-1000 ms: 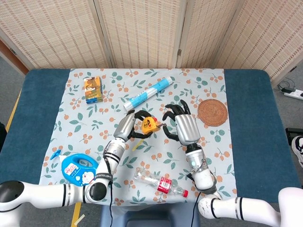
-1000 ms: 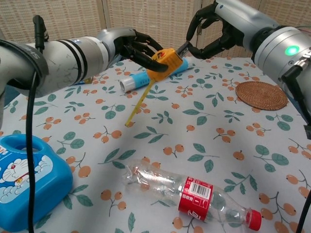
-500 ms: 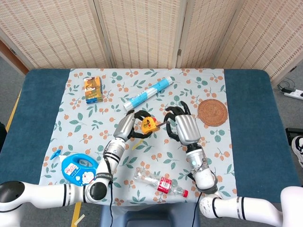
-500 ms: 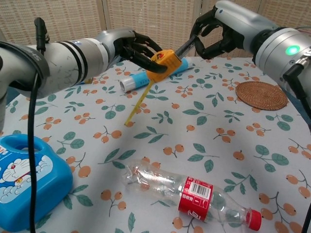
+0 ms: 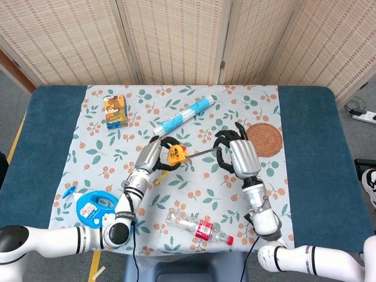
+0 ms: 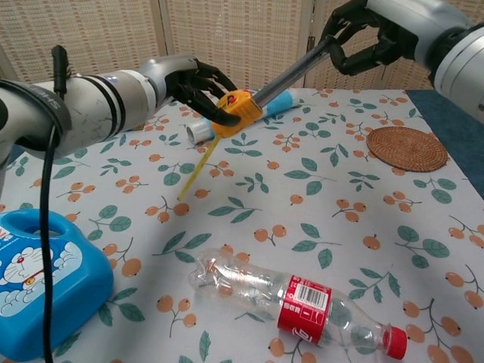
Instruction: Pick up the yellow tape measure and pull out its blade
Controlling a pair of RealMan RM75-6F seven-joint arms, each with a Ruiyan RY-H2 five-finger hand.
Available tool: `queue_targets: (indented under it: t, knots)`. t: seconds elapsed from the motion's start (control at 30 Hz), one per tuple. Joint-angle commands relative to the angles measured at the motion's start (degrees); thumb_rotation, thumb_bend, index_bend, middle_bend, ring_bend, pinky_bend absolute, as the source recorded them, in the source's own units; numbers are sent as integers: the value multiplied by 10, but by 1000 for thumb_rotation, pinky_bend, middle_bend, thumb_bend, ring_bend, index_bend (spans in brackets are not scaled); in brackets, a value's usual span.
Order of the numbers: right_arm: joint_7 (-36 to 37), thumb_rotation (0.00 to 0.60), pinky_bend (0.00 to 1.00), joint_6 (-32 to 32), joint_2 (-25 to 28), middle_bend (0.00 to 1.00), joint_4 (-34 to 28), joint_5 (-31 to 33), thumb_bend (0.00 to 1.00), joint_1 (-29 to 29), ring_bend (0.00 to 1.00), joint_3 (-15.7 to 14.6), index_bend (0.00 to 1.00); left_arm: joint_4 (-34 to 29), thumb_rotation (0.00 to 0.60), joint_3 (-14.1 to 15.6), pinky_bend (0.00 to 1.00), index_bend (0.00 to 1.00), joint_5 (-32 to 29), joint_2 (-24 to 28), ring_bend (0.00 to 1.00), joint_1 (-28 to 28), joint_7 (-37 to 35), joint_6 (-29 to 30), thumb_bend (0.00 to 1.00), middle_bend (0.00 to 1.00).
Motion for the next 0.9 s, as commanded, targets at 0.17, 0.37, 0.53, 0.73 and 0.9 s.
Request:
queue_targets:
  t: [0.17,0.37,0.53,0.73,0.9]
  knots:
    - [51,600,0,14,64,342,-31,-30,680,-38,253,-4,602,27,600,25,51,475,14,15,335,16,0,-22,366,489]
    - [102,600,0,31,127,342,-63,-51,680,-72,252,2,602,48,600,36,51,475,27,21,334,29,-13,-38,365,488]
    - [150,600,0,46,184,342,-90,-63,681,-104,253,11,603,63,600,43,51,475,36,26,333,38,-24,-53,365,488]
    - [209,600,0,64,247,342,-112,-74,681,-141,255,22,603,76,600,50,51,475,43,27,332,43,-23,-60,365,488]
    - [259,600,0,76,292,343,-119,-76,680,-171,255,30,604,88,600,51,51,475,41,28,332,47,-25,-64,365,489]
